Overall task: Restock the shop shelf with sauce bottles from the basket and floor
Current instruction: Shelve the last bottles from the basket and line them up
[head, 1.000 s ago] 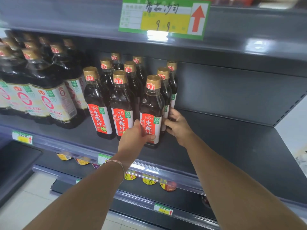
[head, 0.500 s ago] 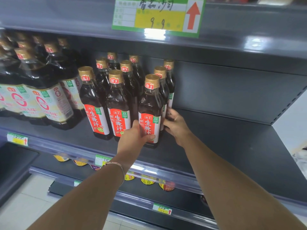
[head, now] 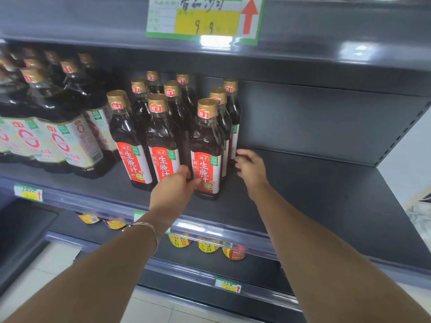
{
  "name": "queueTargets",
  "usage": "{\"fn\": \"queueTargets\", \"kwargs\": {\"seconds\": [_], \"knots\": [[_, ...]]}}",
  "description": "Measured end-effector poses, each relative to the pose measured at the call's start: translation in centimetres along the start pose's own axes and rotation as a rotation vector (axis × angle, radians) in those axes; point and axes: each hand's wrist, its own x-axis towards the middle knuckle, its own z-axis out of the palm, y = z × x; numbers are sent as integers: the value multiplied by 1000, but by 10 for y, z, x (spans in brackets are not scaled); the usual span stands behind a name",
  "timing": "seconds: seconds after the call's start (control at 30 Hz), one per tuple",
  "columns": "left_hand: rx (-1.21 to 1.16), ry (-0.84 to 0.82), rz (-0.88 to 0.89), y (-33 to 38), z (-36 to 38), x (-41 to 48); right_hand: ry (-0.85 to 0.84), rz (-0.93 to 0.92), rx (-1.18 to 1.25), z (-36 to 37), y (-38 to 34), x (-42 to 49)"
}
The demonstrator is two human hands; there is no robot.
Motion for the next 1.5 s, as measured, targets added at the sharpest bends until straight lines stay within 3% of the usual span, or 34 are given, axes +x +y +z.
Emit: {"fn": "queueTargets", "kwargs": {"seconds": [0.13, 0.5, 1.07, 1.27, 1.5], "knots": [[84, 18, 57, 2, -6, -9, 91, -8, 8, 5, 1, 5], [181, -54, 66, 2, -12, -9, -15, 36, 3, 37, -7, 22], [43, -1, 113, -4, 8, 1, -76, 35, 43, 34, -3, 22], [-36, -6, -10, 2, 9, 3, -60, 2, 46, 40, 4, 6], [-101, -17, -32, 16, 12, 2, -100, 120, 84, 51, 10, -14]]}}
